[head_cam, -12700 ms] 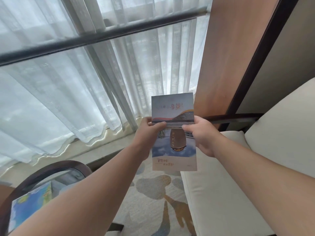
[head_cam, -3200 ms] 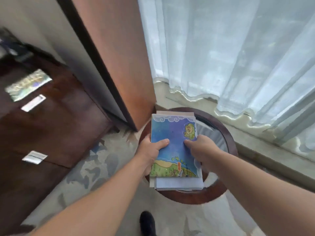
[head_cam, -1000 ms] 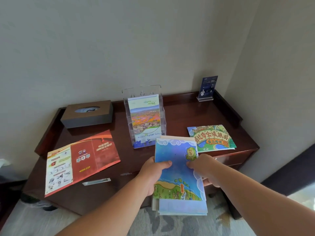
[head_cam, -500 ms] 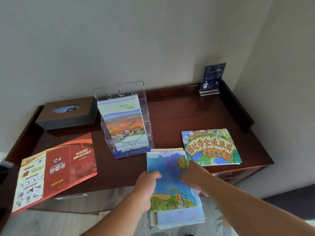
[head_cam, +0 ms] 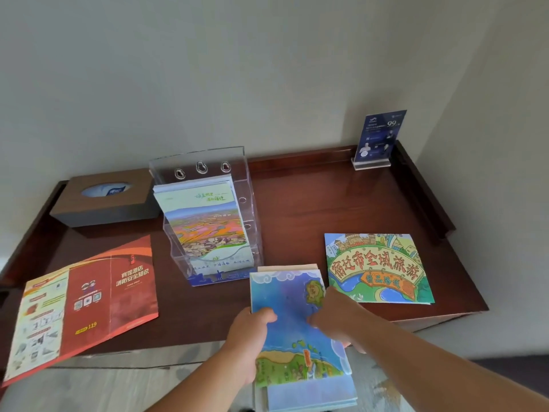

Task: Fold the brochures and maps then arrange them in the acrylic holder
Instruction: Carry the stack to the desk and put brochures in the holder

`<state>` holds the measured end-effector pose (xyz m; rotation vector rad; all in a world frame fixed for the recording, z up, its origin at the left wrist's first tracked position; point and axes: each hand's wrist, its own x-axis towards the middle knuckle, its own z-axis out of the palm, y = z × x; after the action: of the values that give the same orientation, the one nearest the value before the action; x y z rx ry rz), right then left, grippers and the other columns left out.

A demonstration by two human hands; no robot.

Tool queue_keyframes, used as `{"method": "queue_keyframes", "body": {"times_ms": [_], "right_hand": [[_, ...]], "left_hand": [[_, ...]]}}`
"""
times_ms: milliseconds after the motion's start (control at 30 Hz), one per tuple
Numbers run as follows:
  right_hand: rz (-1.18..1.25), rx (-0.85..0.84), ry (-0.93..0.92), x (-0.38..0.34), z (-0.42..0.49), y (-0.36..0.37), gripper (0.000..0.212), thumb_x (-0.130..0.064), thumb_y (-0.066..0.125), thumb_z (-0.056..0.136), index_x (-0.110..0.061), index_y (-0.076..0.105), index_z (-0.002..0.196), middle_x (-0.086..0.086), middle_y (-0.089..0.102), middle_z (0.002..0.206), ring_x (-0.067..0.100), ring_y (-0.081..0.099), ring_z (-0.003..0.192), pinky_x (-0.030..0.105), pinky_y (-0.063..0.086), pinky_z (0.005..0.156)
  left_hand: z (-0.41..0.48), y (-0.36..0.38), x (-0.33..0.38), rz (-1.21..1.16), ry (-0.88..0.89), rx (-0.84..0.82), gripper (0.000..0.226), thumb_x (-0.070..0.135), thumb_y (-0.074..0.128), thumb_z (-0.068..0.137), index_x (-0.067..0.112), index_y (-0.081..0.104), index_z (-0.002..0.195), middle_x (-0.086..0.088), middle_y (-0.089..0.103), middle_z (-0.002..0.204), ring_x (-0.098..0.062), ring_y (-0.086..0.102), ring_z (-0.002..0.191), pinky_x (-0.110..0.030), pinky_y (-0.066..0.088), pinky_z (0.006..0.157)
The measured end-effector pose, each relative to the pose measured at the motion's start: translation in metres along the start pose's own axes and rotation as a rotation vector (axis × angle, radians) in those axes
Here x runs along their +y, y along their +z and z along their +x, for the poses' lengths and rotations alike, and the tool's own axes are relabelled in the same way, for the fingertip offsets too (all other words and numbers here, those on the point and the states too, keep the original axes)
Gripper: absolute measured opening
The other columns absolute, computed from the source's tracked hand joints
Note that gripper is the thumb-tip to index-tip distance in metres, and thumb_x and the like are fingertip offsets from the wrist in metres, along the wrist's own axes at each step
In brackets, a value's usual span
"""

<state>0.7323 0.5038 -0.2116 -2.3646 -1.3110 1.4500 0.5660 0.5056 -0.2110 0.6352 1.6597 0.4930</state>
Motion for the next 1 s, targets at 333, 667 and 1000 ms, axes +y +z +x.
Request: {"method": "queue_keyframes", "body": {"times_ms": [333,667,1000], "right_hand": [[0.010,0.074,0.095,0.009,0.007,-0.030,0.035,-0.018,0.055,0.090,0.001,0.054,0.119,0.001,0.044,0.072,0.012,0.042,0.058,0.023,0.043,0.056],[-0.034,0.076,0.107,0.003,0.018,-0.037,0.030,-0.011,0.050,0.095,-0.002,0.056,0.123,0.001,0.042,0.072,0.015,0.047,0.063,0.026,0.040,0.058],[0.090,0.275,0.096,-0.005,0.055,-0.042,0.047,-0.016,0.060,0.089,0.000,0.039,0.129,0.020,0.056,0.123,0.034,0.060,0.107,0.032,0.041,0.069]], "left_hand": [[0.020,0.038,0.019,0.035,-0.041,-0.126,0.005,0.018,0.062,0.086,0.017,0.059,0.091,0.001,0.058,0.085,-0.011,0.052,0.073,-0.026,0.036,0.059],[0.042,0.052,0.031,0.104,0.033,-0.121,0.021,0.016,0.062,0.084,0.012,0.055,0.103,-0.007,0.059,0.094,-0.017,0.054,0.075,-0.028,0.036,0.059],[0.056,0.063,0.069,0.662,0.298,0.008,0.041,0.020,0.056,0.084,0.002,0.049,0.120,-0.018,0.055,0.115,-0.030,0.061,0.099,-0.032,0.047,0.068]]}}
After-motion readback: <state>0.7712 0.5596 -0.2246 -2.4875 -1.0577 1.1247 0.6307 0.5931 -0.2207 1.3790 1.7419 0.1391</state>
